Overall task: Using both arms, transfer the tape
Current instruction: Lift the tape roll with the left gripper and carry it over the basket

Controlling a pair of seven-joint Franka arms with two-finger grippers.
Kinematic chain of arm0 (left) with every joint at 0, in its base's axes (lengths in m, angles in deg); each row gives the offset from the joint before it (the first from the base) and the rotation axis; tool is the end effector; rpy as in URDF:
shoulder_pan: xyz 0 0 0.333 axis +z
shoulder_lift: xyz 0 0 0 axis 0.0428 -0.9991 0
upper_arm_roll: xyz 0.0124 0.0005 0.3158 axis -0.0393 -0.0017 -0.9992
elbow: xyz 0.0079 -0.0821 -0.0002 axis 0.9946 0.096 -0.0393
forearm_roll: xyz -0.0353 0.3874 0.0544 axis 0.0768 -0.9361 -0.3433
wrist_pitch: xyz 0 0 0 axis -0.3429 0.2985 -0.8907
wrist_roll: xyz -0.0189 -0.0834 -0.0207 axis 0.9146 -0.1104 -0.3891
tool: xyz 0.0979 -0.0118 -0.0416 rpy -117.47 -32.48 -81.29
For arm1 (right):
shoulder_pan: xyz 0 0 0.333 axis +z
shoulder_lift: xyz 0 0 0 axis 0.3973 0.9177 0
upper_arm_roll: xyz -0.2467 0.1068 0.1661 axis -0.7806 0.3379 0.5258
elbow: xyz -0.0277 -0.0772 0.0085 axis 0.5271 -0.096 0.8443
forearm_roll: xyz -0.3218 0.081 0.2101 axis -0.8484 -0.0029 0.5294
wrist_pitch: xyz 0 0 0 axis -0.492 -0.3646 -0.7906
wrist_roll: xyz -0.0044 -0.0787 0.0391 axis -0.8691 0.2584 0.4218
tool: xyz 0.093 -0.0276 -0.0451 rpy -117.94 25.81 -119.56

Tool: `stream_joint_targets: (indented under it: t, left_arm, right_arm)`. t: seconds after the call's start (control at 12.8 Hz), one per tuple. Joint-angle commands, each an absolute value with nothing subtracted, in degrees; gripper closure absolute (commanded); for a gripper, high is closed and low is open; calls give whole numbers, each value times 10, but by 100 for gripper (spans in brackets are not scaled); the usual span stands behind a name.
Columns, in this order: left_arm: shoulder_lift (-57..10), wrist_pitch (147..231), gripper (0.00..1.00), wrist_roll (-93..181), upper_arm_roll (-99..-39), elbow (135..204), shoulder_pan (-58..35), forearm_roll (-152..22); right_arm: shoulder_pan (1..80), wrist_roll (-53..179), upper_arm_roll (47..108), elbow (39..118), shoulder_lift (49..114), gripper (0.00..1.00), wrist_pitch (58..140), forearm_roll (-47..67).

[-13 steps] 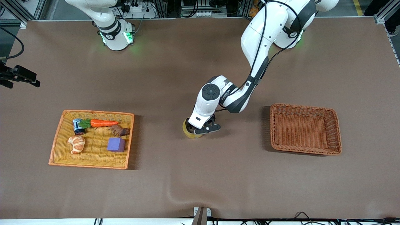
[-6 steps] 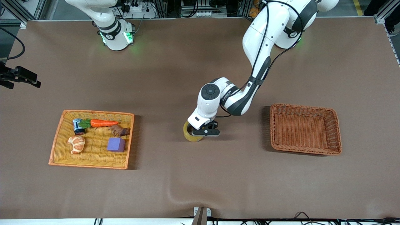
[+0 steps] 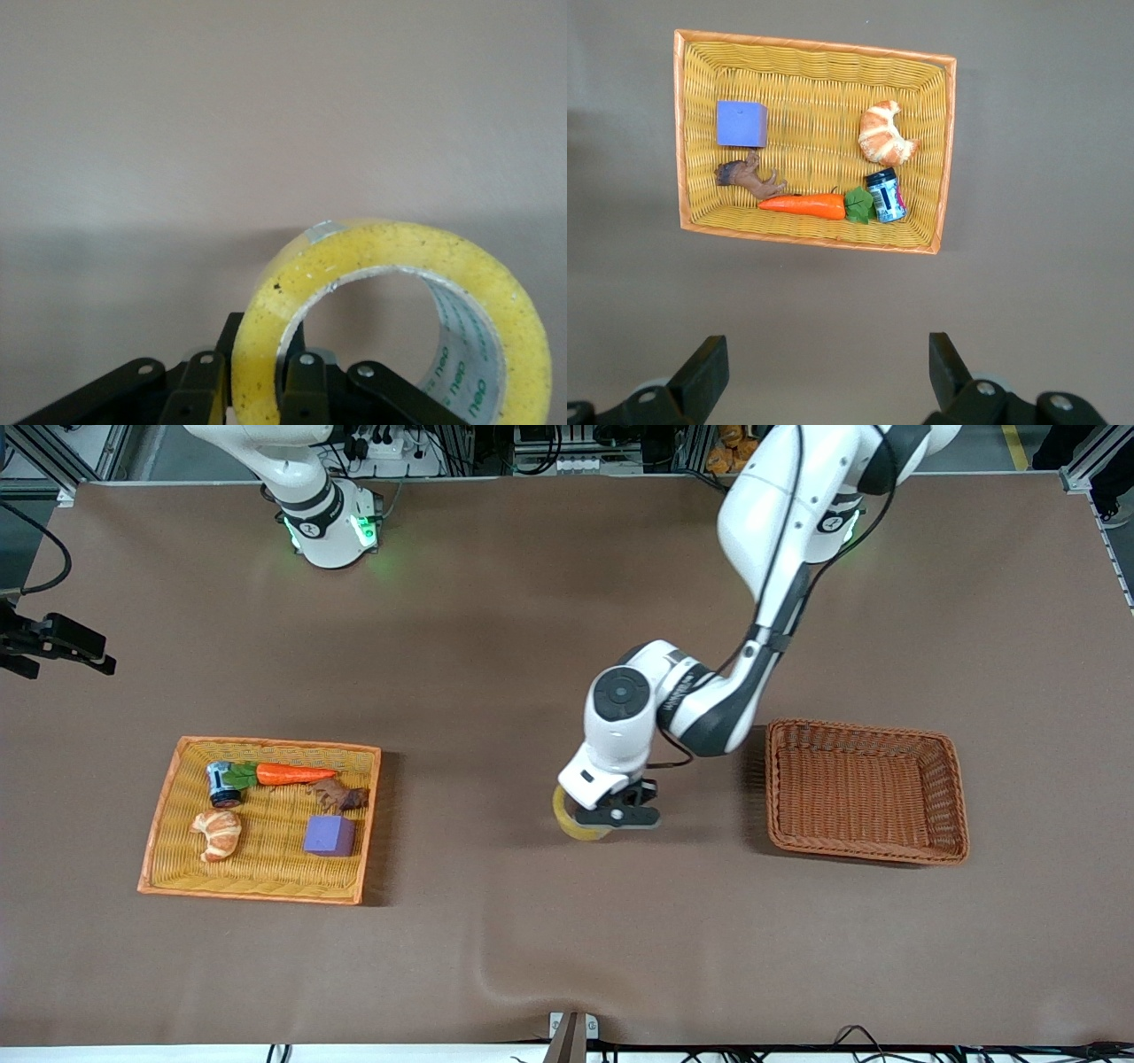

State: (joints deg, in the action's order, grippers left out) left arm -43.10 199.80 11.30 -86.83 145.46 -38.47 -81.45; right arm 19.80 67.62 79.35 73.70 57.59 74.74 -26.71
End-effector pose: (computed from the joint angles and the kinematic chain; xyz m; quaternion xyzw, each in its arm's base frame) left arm 0.6126 -0.4418 0.2753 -0.9967 0.0105 -0.0804 0.0059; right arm 0.5461 -0.0697 0.6021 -0.9996 -0.0201 0.0169 0.0045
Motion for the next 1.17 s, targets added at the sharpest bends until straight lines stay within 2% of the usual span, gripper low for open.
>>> stream_joint_targets:
  t: [0.0,0.23,0.47,0.86,1.09]
  left_arm:
    - [-378,1953,100,178,-863,1466,-337,-768]
    - [-335,1923,100,228,-869,1470,-304,-740]
    - [-287,1835,100,238,-869,1502,-250,-744]
    - [-219,1838,100,350,-869,1604,-167,-755]
    - [-182,1920,100,441,-868,1711,-109,-756]
  right_arm:
    - [195,680,797,733,576,0,747,-275]
    - [195,680,797,733,576,0,746,-272]
    - [195,677,797,723,585,0,742,-269]
    - [196,657,797,723,585,0,741,-268]
    - [196,654,797,723,585,0,740,-268]
